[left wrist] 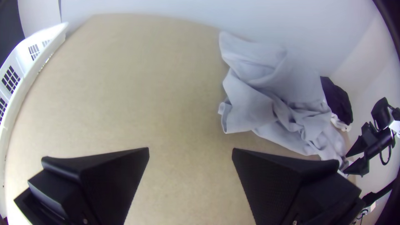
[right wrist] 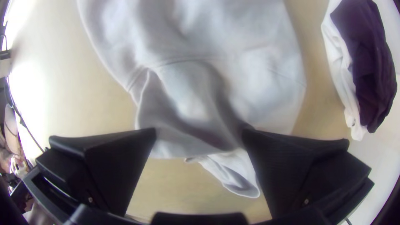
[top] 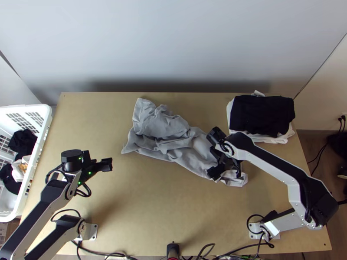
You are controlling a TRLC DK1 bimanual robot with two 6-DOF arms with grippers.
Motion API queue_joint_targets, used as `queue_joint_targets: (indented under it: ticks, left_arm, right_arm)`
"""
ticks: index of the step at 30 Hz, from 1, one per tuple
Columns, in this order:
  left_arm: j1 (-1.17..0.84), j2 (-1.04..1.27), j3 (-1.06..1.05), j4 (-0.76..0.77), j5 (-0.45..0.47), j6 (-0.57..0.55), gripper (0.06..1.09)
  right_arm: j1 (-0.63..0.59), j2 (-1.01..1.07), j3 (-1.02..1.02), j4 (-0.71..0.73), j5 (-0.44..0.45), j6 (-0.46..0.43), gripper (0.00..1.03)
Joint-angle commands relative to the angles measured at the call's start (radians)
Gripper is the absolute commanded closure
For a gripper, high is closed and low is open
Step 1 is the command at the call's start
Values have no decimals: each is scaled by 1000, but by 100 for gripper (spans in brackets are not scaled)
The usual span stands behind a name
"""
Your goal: Fold the t-shirt
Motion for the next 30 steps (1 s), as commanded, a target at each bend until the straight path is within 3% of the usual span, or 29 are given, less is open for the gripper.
queue_joint_targets:
  ticks: [1, 5, 13, 30]
  left_arm:
    - [-1, 1, -3, 2, -1, 0, 11]
    - [-4, 4, -3, 6, -1, 1, 11]
    - [-20, 27, 16, 21, -2, -2, 11]
    - [-3, -7, 5, -1, -7, 0, 11]
  right_arm:
    - [37, -8, 41, -49, -10, -5, 7]
    - [87, -39, 58, -87, -56, -56, 7]
    - [201, -16, 96, -73, -56, -57, 7]
    - [106, 138, 59, 135, -55, -134, 10]
